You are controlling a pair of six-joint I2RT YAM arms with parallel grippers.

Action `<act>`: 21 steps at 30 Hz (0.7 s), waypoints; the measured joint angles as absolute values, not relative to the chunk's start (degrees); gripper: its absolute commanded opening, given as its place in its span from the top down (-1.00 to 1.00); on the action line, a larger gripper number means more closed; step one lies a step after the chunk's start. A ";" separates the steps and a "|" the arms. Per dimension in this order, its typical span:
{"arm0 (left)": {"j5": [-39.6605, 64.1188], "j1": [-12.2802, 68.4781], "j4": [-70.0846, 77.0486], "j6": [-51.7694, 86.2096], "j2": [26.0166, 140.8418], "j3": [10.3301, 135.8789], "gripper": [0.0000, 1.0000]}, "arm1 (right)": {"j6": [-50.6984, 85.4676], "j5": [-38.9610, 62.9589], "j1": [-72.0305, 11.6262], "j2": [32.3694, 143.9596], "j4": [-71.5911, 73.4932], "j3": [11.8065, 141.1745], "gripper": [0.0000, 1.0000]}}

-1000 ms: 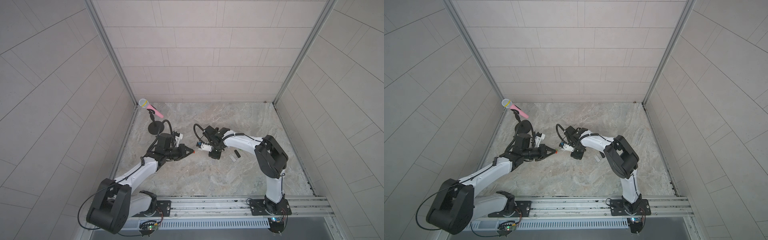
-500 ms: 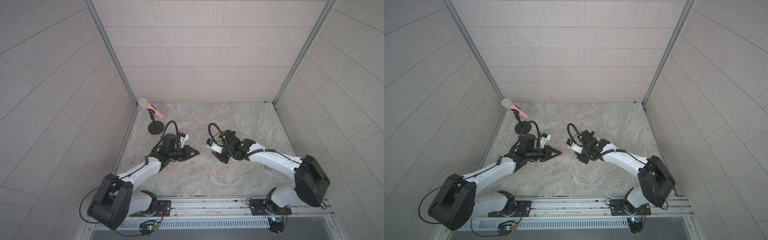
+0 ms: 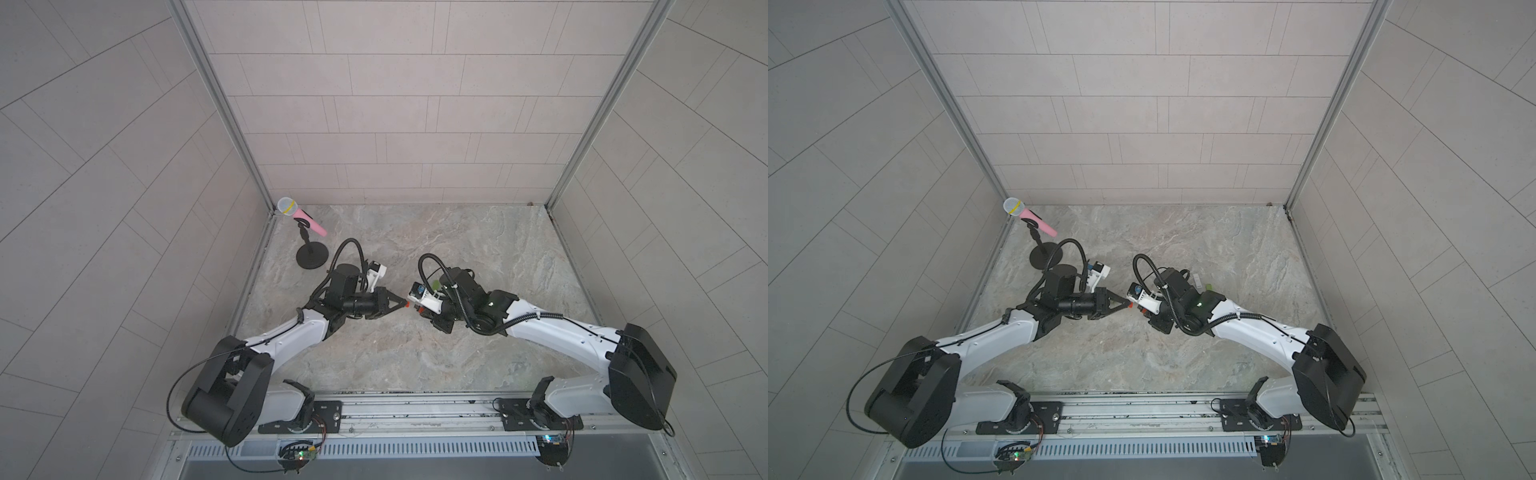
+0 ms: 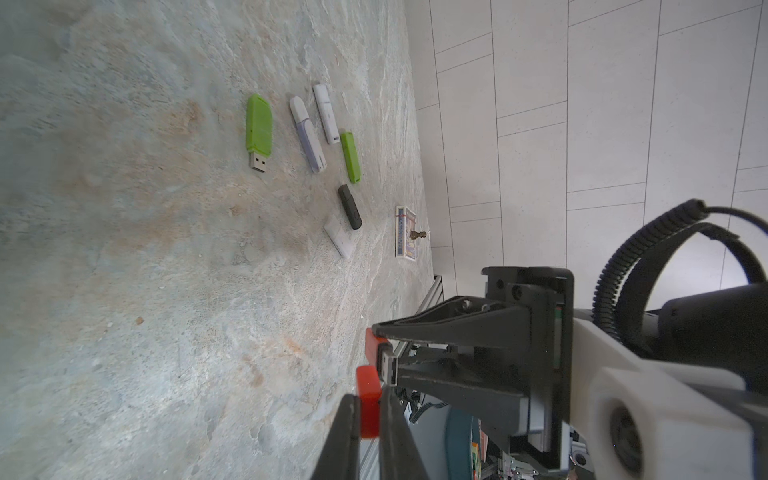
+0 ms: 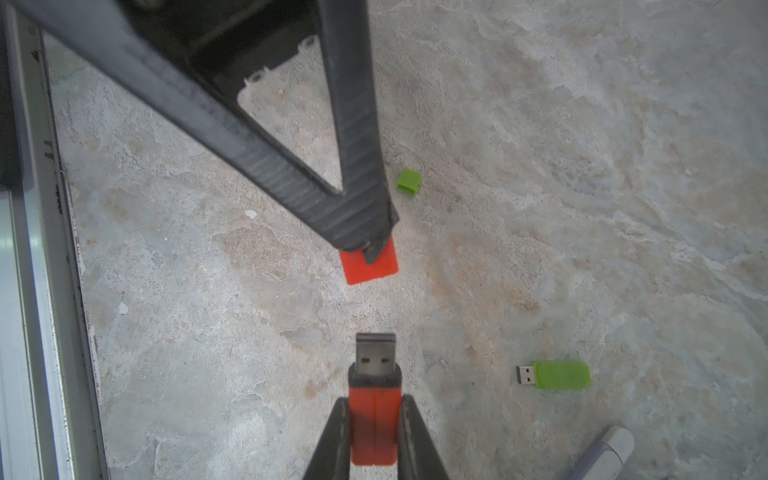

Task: Close the usb drive cover
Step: Close the cover of the USB drive.

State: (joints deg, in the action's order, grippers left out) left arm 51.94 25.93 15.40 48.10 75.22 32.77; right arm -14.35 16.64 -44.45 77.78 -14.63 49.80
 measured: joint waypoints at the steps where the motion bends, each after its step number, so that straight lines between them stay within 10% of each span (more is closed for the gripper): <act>1: 52.14 25.96 15.55 48.12 75.31 32.77 0.78 | -14.35 16.67 -44.64 77.87 -14.41 49.82 0.66; 21: 54.43 26.72 17.58 49.15 77.08 33.32 0.78 | -14.85 16.58 -44.97 79.50 -13.85 51.46 0.68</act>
State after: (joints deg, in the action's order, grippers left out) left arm 54.43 26.72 17.58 49.15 77.08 33.32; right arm -14.85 16.58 -44.97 79.50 -13.85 51.46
